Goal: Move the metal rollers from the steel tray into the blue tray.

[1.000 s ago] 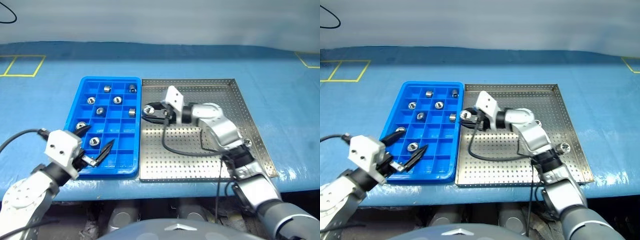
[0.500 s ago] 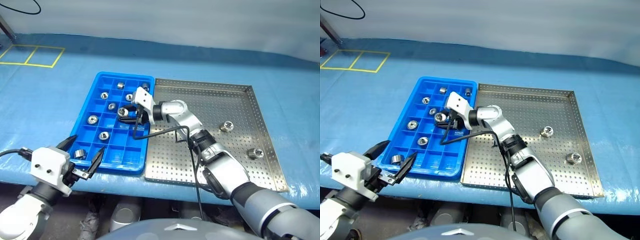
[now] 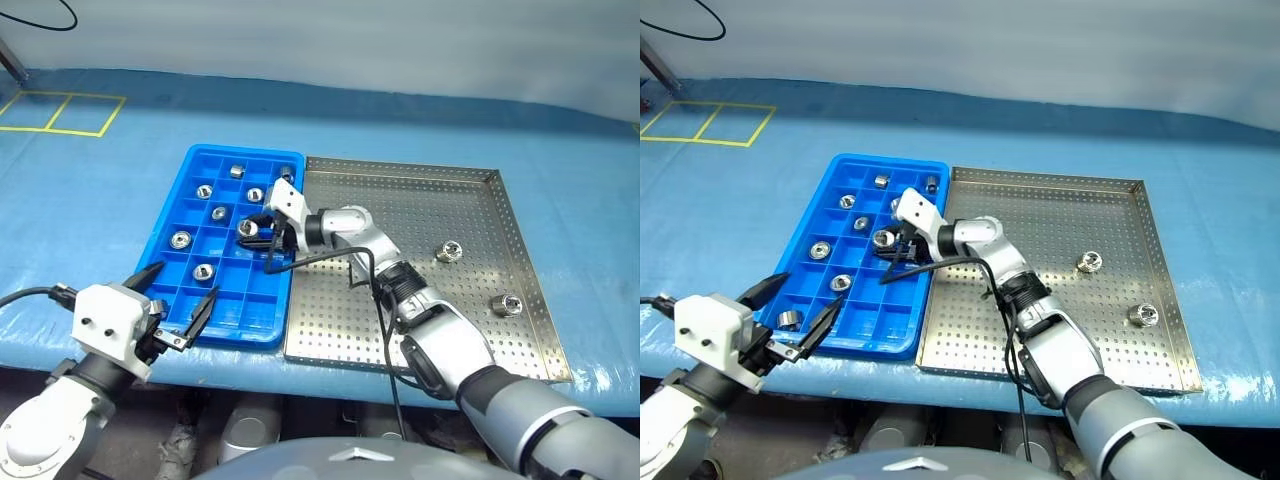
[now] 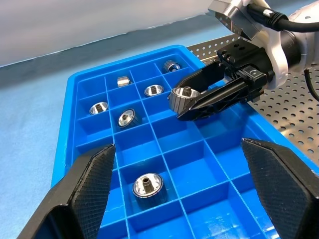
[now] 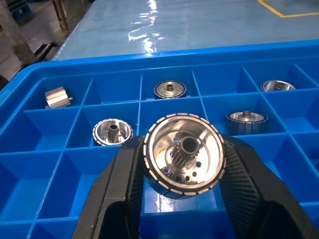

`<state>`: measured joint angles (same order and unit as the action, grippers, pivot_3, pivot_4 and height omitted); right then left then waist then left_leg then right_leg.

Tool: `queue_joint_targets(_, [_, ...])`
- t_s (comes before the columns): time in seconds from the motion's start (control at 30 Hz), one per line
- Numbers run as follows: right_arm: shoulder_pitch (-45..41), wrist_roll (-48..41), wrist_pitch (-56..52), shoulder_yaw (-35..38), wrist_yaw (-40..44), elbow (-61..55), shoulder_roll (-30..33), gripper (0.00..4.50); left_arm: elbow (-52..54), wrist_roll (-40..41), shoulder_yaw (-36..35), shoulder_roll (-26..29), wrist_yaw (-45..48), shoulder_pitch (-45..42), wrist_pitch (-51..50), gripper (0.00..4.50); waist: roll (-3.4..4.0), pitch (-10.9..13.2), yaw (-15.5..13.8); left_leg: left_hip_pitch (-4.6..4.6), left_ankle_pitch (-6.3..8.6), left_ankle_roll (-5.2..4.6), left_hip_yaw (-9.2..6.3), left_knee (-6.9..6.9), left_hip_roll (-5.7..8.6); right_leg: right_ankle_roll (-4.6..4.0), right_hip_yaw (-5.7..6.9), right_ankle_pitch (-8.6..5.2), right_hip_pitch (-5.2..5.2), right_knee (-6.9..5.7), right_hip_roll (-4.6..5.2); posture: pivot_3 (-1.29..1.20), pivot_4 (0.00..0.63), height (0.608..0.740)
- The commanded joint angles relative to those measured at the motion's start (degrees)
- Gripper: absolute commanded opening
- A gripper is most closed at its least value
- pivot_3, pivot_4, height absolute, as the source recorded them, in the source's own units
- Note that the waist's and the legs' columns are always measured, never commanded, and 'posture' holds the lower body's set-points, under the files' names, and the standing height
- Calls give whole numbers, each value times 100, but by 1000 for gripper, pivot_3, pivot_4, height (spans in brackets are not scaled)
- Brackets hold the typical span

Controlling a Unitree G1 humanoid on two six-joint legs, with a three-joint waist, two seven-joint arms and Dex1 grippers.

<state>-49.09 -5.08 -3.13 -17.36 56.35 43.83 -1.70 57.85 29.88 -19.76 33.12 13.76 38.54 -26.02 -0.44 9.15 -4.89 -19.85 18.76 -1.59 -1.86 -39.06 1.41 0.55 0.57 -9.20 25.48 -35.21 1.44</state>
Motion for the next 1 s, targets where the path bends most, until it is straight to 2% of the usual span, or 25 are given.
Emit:
queue_joint_targets(0.03, [-271, -46, 78, 141, 53, 81, -128, 2162, 215, 23, 35, 57, -66, 57, 77, 4422, 1, 0, -4, 0, 0, 0, 0, 0, 0, 0, 1, 0, 0, 0, 0, 339, 150, 740])
queue_joint_targets(0.23, [-341, 12, 365, 224, -117, 242, -258, 4010, 215, -21, 155, 17, -104, 84, 85, 4422, 4, 2, -12, -1, -2, 3, -10, 1, 1, 0, 8, -3, -2, 0, 0, 343, 150, 740])
queue_joint_targets(0.37, [-309, 27, 491, 307, -256, 55, -182, 4010, 215, -16, 323, 26, -106, -82, -17, 4422, 5, 3, -13, -1, -4, 7, -15, 2, 2, 0, 10, -3, -3, 0, 0, 316, 150, 740])
queue_joint_targets(0.47, [-112, 88, 397, 301, -344, -661, 108, 4010, 198, -17, 593, 52, -52, -453, -214, 4422, 13, 8, -24, -3, -6, 11, -20, 1, 4, 1, 11, -3, -4, 0, 0, 297, 150, 740])
queue_joint_targets(0.57, [397, 178, -21, 376, -543, -1974, 702, 4010, -62, -38, 1114, -1, -45, -1260, -433, 4422, 13, 6, -41, -6, -7, 11, -32, -1, 8, 5, 15, 0, -9, 1, 2, 226, 150, 740])
queue_joint_targets(0.7, [1319, 284, -1063, 932, -1237, -3645, 1606, 4010, -601, -200, 1958, -112, 164, -2342, -603, 4422, 16, 1, -32, -10, -7, 11, -39, -3, 10, 13, 18, 3, -13, 5, 6, 120, 150, 740])
queue_joint_targets(0.83, [2270, 274, -2176, 1574, -1752, -4823, 2380, 4010, -1346, -282, 2500, -319, 461, -3374, -627, 4422, 20, 0, 134, -17, -6, 9, -29, -4, 9, 13, 13, 4, -6, 7, 11, -17, 150, 740])
queue_joint_targets(1.0, [3367, 226, -3142, 2149, -2081, -6037, 3057, 4010, -2278, -583, 3085, -543, 877, -4397, -529, 4422, 27, -3, 508, -12, -3, 2, -8, -4, -2, 21, -3, 9, -6, 4, 17, -150, 150, 740])
